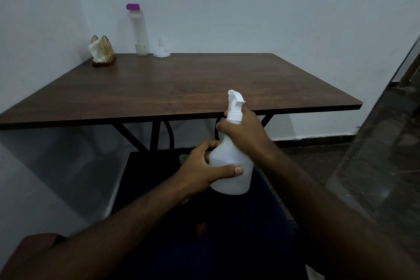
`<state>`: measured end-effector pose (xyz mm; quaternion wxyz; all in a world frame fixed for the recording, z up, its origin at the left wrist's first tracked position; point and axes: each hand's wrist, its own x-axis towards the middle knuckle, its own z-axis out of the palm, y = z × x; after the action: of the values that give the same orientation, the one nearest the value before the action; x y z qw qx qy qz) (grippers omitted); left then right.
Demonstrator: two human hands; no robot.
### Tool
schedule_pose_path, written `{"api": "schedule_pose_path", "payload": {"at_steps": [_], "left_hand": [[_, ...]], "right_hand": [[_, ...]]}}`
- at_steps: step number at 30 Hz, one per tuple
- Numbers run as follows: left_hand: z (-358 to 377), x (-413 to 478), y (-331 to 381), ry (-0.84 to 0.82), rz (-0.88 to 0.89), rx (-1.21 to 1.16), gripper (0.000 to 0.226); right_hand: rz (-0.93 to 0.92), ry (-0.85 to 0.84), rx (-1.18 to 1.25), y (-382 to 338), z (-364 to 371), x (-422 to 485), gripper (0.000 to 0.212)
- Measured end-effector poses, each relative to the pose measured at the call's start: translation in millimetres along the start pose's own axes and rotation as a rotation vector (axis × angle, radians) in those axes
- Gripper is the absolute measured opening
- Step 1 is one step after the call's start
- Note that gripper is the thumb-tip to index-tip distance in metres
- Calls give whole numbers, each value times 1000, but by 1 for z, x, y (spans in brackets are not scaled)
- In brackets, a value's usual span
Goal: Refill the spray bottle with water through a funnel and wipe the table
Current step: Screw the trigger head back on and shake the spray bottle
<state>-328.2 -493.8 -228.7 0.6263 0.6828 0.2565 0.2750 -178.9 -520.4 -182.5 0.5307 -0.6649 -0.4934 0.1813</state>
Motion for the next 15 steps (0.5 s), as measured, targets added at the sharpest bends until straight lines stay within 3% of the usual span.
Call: {"api": "schedule_pose_path", "payload": {"at_steps": [15], "left_hand": [[-4, 4, -2, -10, -19, 18, 76]], "right_hand": [[32, 63, 14, 6, 4, 0, 20]]}}
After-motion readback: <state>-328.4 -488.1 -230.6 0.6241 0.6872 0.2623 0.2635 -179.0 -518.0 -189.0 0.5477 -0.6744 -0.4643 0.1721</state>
